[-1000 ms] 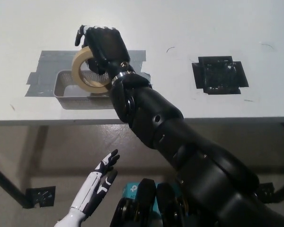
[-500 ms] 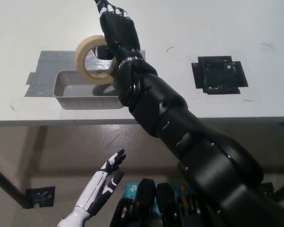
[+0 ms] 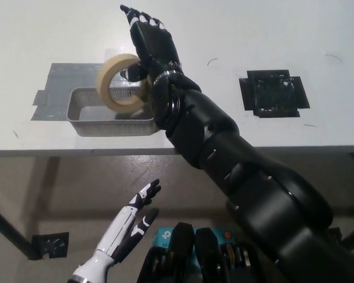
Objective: The robot picks the tape placed on the black area with right hand and places it in the small grey container.
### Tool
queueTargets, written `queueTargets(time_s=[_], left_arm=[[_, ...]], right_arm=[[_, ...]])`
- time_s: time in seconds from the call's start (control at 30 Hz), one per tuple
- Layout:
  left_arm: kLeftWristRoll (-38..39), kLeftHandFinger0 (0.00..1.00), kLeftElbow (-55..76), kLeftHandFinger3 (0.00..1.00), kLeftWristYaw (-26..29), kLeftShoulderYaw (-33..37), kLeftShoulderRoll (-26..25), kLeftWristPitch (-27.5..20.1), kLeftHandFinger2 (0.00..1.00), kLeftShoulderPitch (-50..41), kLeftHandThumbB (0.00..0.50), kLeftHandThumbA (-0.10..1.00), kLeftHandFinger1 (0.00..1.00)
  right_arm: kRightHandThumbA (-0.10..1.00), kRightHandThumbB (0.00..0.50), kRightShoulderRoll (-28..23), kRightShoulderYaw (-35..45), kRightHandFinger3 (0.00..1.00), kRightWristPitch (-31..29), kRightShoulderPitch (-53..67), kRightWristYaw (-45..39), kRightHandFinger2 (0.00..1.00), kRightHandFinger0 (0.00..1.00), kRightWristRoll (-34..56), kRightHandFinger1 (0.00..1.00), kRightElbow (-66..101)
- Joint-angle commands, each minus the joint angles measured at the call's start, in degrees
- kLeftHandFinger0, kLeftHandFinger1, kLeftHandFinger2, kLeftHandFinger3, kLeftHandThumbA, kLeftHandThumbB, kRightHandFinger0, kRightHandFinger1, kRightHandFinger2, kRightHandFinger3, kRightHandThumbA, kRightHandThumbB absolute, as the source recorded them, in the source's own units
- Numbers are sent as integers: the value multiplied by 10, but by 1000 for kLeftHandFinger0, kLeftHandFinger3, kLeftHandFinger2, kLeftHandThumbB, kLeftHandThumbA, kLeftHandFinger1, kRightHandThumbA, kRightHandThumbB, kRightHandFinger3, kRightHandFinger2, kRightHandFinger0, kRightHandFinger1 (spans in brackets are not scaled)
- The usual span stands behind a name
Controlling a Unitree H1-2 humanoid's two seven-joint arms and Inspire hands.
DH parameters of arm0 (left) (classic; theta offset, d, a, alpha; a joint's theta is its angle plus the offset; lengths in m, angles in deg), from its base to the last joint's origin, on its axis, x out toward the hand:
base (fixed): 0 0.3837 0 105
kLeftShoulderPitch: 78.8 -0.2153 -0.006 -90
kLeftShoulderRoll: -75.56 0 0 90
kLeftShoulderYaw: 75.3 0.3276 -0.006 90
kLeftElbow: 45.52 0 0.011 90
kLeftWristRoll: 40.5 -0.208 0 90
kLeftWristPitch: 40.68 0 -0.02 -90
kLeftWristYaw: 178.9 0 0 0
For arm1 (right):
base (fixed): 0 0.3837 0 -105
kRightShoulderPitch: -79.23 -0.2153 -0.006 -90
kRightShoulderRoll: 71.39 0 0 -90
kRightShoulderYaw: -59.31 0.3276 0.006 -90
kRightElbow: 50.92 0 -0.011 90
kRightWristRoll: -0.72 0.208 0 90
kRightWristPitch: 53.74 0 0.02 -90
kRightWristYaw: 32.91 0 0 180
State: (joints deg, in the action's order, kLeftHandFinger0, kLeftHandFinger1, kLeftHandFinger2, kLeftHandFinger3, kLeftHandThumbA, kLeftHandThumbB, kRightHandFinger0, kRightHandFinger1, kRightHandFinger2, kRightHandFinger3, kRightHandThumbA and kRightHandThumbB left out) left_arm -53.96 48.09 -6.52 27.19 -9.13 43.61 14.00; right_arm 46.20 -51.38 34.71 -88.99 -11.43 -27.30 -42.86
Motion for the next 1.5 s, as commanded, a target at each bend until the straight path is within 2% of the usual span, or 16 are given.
queueTargets(time_s=[0.0, 0.1, 0.23, 0.33, 0.4, 0.73, 0.9, 0.93, 1.0, 1.07, 1.13, 1.23, 1.27, 1.33, 1.4, 1.47], left_arm=[[-8, 1000, 24, 1000, -16, 5, -10, 6, 1000, 8, 188, 1000, 1000], [-9, 1000, 26, 1000, -18, 3, -9, 8, 1000, 8, 190, 1000, 1000], [-8, 1000, 30, 1000, -19, 2, -7, 15, 1000, 10, 200, 1000, 1000], [-8, 1000, 30, 1000, -20, 2, -6, 16, 1000, 10, 202, 1000, 1000], [-5, 1000, 27, 1000, -21, 0, -6, 16, 1000, 15, 220, 1000, 1000], [-11, 1000, 27, 1000, -19, 1, 1, 16, 1000, 17, 235, 1000, 1000], [-8, 1000, 26, 1000, -17, -4, -1, 12, 1000, 16, 231, 1000, 1000], [-5, 1000, 27, 1000, -18, -5, -1, 12, 1000, 15, 227, 1000, 1000], [0, 1000, 24, 1000, -19, -8, -2, 8, 1000, 15, 224, 1000, 1000], [0, 1000, 23, 1000, -20, -10, -5, 8, 1000, 15, 221, 1000, 1000], [11, 1000, 22, 1000, -20, -16, -4, 13, 1000, 17, 229, 1000, 1000], [19, 1000, 17, 1000, -17, -24, -3, 12, 1000, 19, 234, 1000, 1000], [20, 1000, 10, 1000, -14, -26, -3, 5, 1000, 23, 221, 1000, 1000], [23, 1000, 5, 1000, -12, -31, -3, -1, 1000, 25, 210, 1000, 1000], [24, 1000, 1, 1000, -7, -35, -3, -8, 1000, 25, 193, 1000, 1000], [21, 1000, -2, 1000, -1, -39, -3, -8, 1000, 25, 203, 1000, 1000]], right_arm=[[931, 417, -8, -13, 1000, 4, -14, -33, 1000, 1000, -2, 1000, 10], [957, 423, -8, -17, 1000, 5, -10, -38, 1000, 1000, -2, 1000, 11], [855, 422, -12, -16, 1000, 33, -21, -110, 1000, 1000, 5, 1000, 9], [850, 422, -13, -16, 1000, 34, -21, -113, 1000, 1000, 5, 1000, 11], [782, 449, -12, -36, 1000, 37, -16, -145, 1000, 1000, -9, 1000, 12], [840, 426, -24, -59, 1000, 37, 4, -168, 1000, 1000, -5, 1000, 17], [949, 462, -59, -26, 1000, 2, -16, -226, 1000, 1000, 33, 1000, 66], [1000, 481, -72, -9, 1000, -2, -14, -244, 1000, 1000, 51, 1000, 94], [1000, 500, -93, 24, 1000, 8, -1, -277, 1000, 1000, 80, 1000, 160], [1000, 469, -136, 53, 1000, 2, 45, -309, 1000, 1000, 109, 1000, 301], [1000, 459, -178, 79, 1000, 57, 99, -353, 1000, 1000, 145, 1000, 478], [1000, 456, -224, 112, 1000, 94, 159, -375, 1000, 1000, 185, 1000, 662], [1000, 456, -254, 132, 1000, 134, 190, -392, 1000, 1000, 208, 1000, 754], [1000, 455, -266, 148, 1000, 152, 207, -394, 1000, 1000, 222, 1000, 806], [1000, 431, -288, 196, 1000, 183, 274, -395, 1000, 1000, 293, 1000, 910], [1000, 424, -304, 213, 1000, 178, 334, -388, 1000, 1000, 315, 1000, 971]])
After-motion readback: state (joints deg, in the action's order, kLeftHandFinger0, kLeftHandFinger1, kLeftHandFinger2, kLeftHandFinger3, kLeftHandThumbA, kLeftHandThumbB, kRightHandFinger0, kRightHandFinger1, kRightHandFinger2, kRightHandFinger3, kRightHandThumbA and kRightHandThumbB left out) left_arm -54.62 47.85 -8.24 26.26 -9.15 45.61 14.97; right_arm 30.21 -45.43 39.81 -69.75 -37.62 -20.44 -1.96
